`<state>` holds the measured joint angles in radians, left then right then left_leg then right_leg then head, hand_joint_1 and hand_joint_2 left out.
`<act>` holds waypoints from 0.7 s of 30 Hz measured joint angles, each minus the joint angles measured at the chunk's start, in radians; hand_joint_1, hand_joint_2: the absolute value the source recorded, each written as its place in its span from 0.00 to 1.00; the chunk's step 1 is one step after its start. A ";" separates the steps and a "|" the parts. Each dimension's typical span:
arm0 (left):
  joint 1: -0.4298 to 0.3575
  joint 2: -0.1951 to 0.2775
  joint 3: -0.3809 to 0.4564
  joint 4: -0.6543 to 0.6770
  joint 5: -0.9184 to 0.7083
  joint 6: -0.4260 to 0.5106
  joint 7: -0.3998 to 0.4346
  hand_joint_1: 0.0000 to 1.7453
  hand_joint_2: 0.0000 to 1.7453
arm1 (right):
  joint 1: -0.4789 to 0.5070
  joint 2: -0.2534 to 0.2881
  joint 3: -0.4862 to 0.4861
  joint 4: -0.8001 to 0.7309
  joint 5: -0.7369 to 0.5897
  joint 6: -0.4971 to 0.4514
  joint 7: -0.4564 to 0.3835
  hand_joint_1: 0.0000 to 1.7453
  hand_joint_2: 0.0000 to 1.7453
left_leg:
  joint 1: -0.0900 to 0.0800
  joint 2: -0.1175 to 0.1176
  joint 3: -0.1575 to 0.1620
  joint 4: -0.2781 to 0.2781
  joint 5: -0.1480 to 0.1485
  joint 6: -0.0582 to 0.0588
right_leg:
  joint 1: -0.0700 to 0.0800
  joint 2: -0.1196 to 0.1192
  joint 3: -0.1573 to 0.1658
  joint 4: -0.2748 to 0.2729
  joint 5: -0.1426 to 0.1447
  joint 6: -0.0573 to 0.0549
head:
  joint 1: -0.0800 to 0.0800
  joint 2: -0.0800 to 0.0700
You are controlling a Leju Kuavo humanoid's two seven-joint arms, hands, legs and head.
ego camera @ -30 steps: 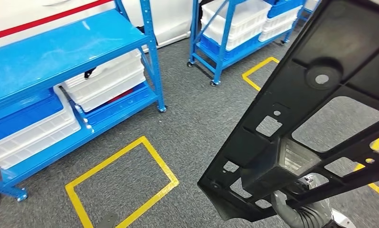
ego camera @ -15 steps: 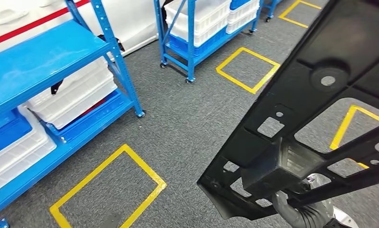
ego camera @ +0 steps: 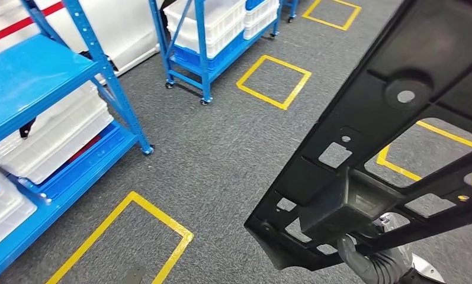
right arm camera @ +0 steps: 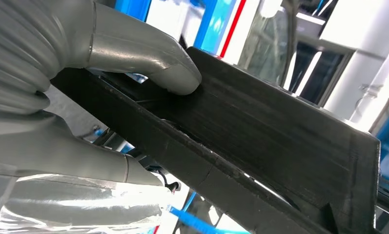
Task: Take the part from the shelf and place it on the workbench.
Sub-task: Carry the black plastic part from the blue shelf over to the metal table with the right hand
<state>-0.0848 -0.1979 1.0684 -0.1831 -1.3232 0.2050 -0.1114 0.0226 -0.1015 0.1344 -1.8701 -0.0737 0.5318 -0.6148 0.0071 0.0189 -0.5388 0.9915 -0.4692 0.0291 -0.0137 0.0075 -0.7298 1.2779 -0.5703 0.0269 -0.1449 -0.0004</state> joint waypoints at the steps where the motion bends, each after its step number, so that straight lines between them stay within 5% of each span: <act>1: 0.000 0.000 0.001 0.000 0.001 0.000 0.000 0.00 1.00 | 0.000 0.000 0.000 0.002 0.002 0.000 0.000 1.00 1.00 | -0.002 0.013 0.000 0.000 -0.001 0.000 | -0.001 -0.002 -0.010 0.019 0.003 0.001 | 0.000 0.000; 2: -0.001 0.001 0.002 0.000 0.003 0.001 0.001 0.00 1.00 | 0.000 0.001 0.000 0.005 0.003 0.001 0.001 1.00 1.00 | -0.003 0.024 0.001 0.000 -0.003 0.000 | -0.001 -0.006 0.002 -0.005 0.024 -0.001 | 0.000 0.000; 5: -0.003 -0.001 0.004 0.000 0.006 0.007 0.003 0.00 1.00 | -0.009 0.002 0.000 0.011 0.004 0.005 0.001 1.00 1.00 | -0.008 0.053 0.009 0.001 -0.010 -0.007 | 0.009 -0.053 0.110 -0.206 0.108 -0.015 | 0.000 0.000; 7: -0.003 -0.002 0.004 0.000 0.010 0.010 0.006 0.00 1.00 | -0.018 0.003 0.000 0.016 0.003 0.008 0.000 1.00 1.00 | -0.012 0.069 0.012 0.002 -0.015 -0.016 | 0.019 -0.071 0.139 -0.265 0.118 -0.026 | 0.000 0.000; 9: -0.004 -0.003 0.005 0.000 0.014 0.011 0.010 0.00 1.00 | -0.027 0.004 0.000 0.023 0.000 0.012 0.000 1.00 1.00 | -0.013 0.086 0.015 0.001 -0.019 -0.026 | 0.020 -0.049 0.138 -0.268 0.121 -0.035 | 0.000 0.000; 12: -0.006 -0.004 0.006 0.000 0.015 0.011 0.012 0.00 1.00 | -0.045 0.005 0.000 0.039 -0.005 0.019 -0.004 1.00 1.00 | -0.008 0.037 -0.008 0.070 -0.069 -0.041 | 0.010 -0.019 0.145 -0.283 0.130 -0.050 | 0.000 0.000; 14: -0.004 -0.004 0.007 0.000 0.015 0.012 0.012 0.00 1.00 | -0.056 0.006 0.000 0.051 -0.009 0.020 -0.007 1.00 1.00 | -0.005 -0.006 -0.070 0.206 -0.135 -0.045 | 0.009 0.000 0.144 -0.283 0.131 -0.056 | -0.001 0.000; 16: -0.001 -0.004 0.008 0.000 0.013 0.012 0.012 0.00 1.00 | -0.058 0.007 0.000 0.063 -0.011 0.021 -0.009 1.00 1.00 | -0.003 -0.013 -0.119 0.297 -0.156 -0.048 | 0.009 0.025 0.144 -0.282 0.131 -0.056 | 0.000 0.000; 18: -0.001 -0.004 0.008 0.000 0.011 0.012 0.011 0.00 1.00 | -0.059 0.007 0.000 0.071 -0.012 0.020 -0.011 1.00 1.00 | -0.001 -0.020 -0.099 0.236 -0.098 -0.048 | 0.009 0.051 0.147 -0.279 0.130 -0.054 | 0.000 0.000; 21: -0.001 -0.004 0.008 0.000 0.004 0.013 0.008 0.00 1.00 | -0.057 0.007 0.000 0.075 -0.012 0.013 -0.012 1.00 1.00 | 0.007 -0.079 -0.019 0.046 -0.010 -0.044 | 0.009 0.086 0.143 -0.269 0.126 -0.043 | 0.000 0.000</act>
<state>-0.0857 -0.2014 1.0760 -0.1831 -1.3193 0.2176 -0.1037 -0.0347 -0.0941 0.1347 -1.7951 -0.0856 0.5453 -0.6267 0.0143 -0.0600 -0.5574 1.0375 -0.4790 -0.0145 -0.0049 0.0932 -0.5864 1.0088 -0.4443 -0.0156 -0.1453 -0.0004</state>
